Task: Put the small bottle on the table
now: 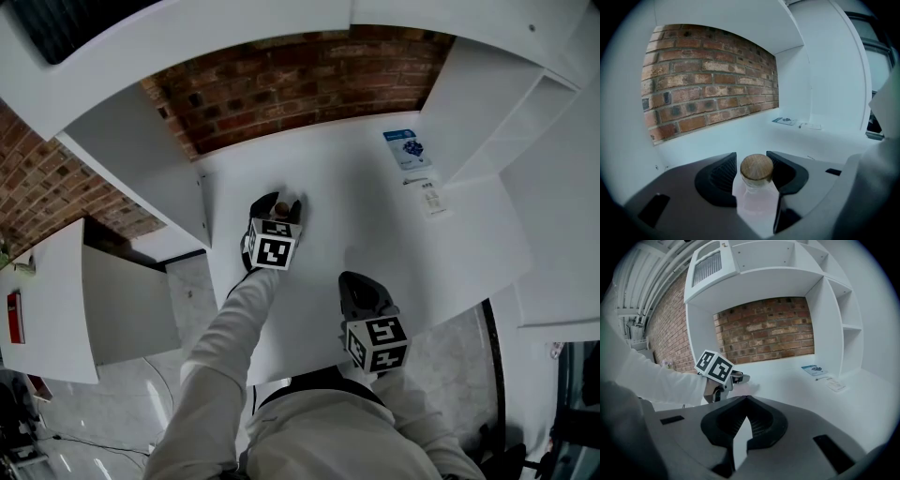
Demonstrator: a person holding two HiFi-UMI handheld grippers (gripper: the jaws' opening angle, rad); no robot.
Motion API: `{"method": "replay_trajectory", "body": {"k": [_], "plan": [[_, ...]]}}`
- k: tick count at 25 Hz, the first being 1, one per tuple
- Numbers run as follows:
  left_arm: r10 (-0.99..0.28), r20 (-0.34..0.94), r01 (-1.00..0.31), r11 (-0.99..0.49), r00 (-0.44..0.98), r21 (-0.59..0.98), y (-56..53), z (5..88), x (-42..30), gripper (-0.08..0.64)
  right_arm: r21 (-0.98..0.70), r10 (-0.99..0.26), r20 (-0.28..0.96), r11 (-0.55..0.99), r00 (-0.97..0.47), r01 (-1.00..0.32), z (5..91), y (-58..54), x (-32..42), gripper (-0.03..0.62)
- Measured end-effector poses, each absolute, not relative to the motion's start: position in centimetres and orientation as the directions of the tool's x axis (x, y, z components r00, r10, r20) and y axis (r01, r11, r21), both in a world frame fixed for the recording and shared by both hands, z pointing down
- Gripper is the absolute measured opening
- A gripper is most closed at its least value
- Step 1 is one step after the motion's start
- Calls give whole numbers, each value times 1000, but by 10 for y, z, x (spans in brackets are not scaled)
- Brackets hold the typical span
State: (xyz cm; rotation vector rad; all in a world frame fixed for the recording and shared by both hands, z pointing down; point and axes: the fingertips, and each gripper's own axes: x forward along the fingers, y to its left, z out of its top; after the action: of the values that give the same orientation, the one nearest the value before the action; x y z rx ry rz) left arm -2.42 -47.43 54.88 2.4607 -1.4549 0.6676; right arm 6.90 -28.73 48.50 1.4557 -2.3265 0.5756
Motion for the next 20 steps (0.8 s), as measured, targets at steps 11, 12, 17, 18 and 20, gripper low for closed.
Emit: {"method": "replay_trajectory", "body": {"k": [11,12,17,18,20], "plan": [[-801,409,-879,-477,437,6,-437,511,-34,207,-162,-776,470,392,-420,-905,481,-276,67,28],[-805,403,-883,-470,435,13,-432,508,-37,206,-163,-778,467,392,-420,-906,480,-275,67,28],[-834,363,-901,-431,417,46,-406,499,-55,199,-159,-788,452,390,-418,-907,477,-268,64,28],[-834,364,-904,-424,414,56,-400,497,-59,186,-158,-790,448,392,-420,-906,476,-266,63,28],[-836,372,-911,-405,402,75,-386,495,-68,164,-157,-794,439,393,-421,-906,473,-264,61,28]]}}
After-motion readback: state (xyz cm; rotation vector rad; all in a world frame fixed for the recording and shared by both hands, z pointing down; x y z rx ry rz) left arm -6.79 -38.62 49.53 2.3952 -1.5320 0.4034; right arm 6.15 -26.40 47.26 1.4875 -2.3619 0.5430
